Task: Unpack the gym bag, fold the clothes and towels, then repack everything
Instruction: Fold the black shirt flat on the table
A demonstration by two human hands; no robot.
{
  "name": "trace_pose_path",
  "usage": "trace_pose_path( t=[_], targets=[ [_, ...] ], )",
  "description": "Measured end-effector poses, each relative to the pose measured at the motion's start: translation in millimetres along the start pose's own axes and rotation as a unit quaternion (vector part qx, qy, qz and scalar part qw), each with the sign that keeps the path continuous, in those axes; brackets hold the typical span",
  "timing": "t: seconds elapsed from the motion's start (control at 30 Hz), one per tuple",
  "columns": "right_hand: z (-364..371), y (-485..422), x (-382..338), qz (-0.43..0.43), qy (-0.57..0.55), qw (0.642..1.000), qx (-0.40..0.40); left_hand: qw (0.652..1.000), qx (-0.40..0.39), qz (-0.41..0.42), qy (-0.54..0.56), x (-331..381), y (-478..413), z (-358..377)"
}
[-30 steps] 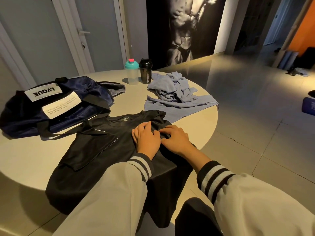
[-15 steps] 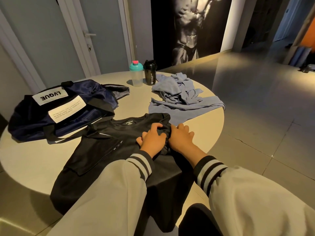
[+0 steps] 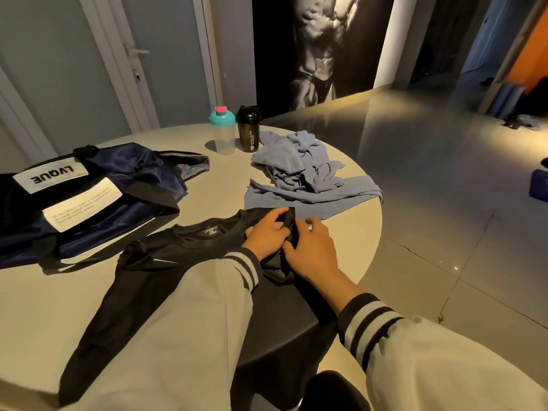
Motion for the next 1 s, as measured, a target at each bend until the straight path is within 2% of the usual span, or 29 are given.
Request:
trace_pose_path(
  t=[0.07,0.1,0.17,0.23,0.33,0.43,0.6,0.67,0.77,0.87,0.93,1.0],
  targets=[
    [-2,3,-3,-0.021,0.051,0.997,0.046,0.999,-0.037,0.009,0.032,-3,-9,-3],
    [-1,3,-4,-0.027,0.08,0.995,0.044,0.997,-0.057,0.022,0.041,-2,-9,-4],
    [4,3,-3,-0.012,0.122,0.992,-0.021,0.996,-0.068,0.051,0.026,5,-4,-7],
    [8,4,1,0.021,0.142,0.986,-0.087,0.997,-0.043,0.064,-0.008,6,-1,-11],
    [8,5,2,0.068,0.148,0.979,-0.12,0.987,0.015,0.082,-0.138,1,3,-17],
    [9,8,1,0.078,0.132,0.979,-0.137,0.951,0.006,0.063,-0.302,-5,13,-15],
    [4,22,-5,-0.034,0.112,0.991,-0.068,0.91,-0.012,0.037,-0.412,-9,27,-14],
    [4,27,-6,-0.065,0.1,0.991,-0.054,0.905,-0.032,0.037,-0.423,-9,32,-17],
    [9,33,-5,-0.046,0.11,0.989,-0.084,0.91,-0.041,0.061,-0.408,-11,47,-21],
    [10,43,-8,-0.029,0.082,0.99,-0.108,0.911,-0.012,0.062,-0.408,-21,64,-25],
    [6,52,-12,-0.044,0.064,0.996,-0.048,0.906,0.01,0.043,-0.42,-25,72,-26],
    [0,61,-15,-0.05,0.071,0.996,0.014,0.884,0.022,0.021,-0.466,-23,75,-26]
  ],
)
Point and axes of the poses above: each hand's wrist, its own y-axis away from the middle knuckle, its own z-axis out of the palm, x = y × z, the point moved 2 cm from there along -y, towards the middle knuckle, and after that the axes turned 1 degree about -x, right-handed, at the moved point
